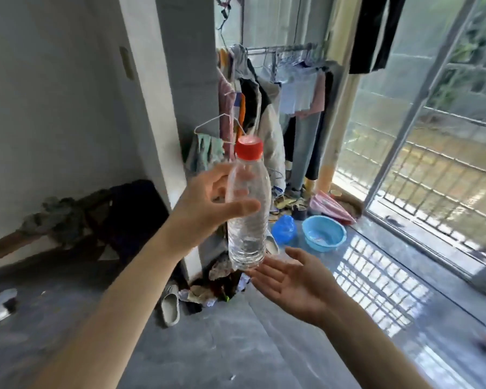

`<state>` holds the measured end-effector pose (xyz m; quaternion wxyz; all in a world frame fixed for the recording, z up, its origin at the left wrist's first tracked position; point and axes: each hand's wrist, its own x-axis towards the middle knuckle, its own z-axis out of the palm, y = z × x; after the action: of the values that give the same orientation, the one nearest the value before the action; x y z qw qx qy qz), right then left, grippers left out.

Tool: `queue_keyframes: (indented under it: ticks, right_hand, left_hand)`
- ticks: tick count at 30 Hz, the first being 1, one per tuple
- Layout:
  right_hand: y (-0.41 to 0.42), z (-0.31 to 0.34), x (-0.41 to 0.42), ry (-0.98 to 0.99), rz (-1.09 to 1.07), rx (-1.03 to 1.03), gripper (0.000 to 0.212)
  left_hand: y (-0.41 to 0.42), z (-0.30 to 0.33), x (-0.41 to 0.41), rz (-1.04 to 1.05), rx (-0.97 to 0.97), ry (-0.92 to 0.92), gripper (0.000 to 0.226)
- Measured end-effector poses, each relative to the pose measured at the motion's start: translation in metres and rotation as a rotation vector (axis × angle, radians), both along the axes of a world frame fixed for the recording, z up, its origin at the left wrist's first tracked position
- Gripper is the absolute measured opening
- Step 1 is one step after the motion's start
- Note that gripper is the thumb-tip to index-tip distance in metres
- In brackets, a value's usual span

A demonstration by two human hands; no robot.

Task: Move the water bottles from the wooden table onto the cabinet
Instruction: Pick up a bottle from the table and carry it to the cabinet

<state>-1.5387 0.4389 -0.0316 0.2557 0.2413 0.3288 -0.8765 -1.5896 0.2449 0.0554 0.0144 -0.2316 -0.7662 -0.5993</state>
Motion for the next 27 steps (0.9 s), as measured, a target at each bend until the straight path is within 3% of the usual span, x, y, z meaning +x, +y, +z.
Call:
queue_keyframes:
  ticks: [6, 11, 16, 24, 27]
  right_hand:
    - [0.099, 0.009, 0.066, 0.033, -0.249, -0.013, 0.054]
    - [0.188, 0.012, 0.141, 0.065, -0.419, -0.013, 0.052]
    - [0.269, 0.008, 0.228, 0.075, -0.591, -0.006, 0.048]
    - [0.344, 0.011, 0.370, 0.095, -0.983, 0.007, 0.049]
    - [0.359, 0.012, 0.422, 0.128, -1.149, 0.008, 0.047]
  left_hand:
    - [0.118, 0.016, 0.021, -0.263, -0.021, 0.042, 0.080]
    - [0.226, 0.023, 0.061, -0.452, -0.023, 0.052, 0.061]
    - [0.328, 0.020, 0.120, -0.633, -0.037, 0.064, 0.069]
    - [0.471, 0.027, 0.235, -0.954, -0.017, 0.093, 0.060]
    - [0.511, 0.031, 0.284, -1.110, -0.016, 0.119, 0.066]
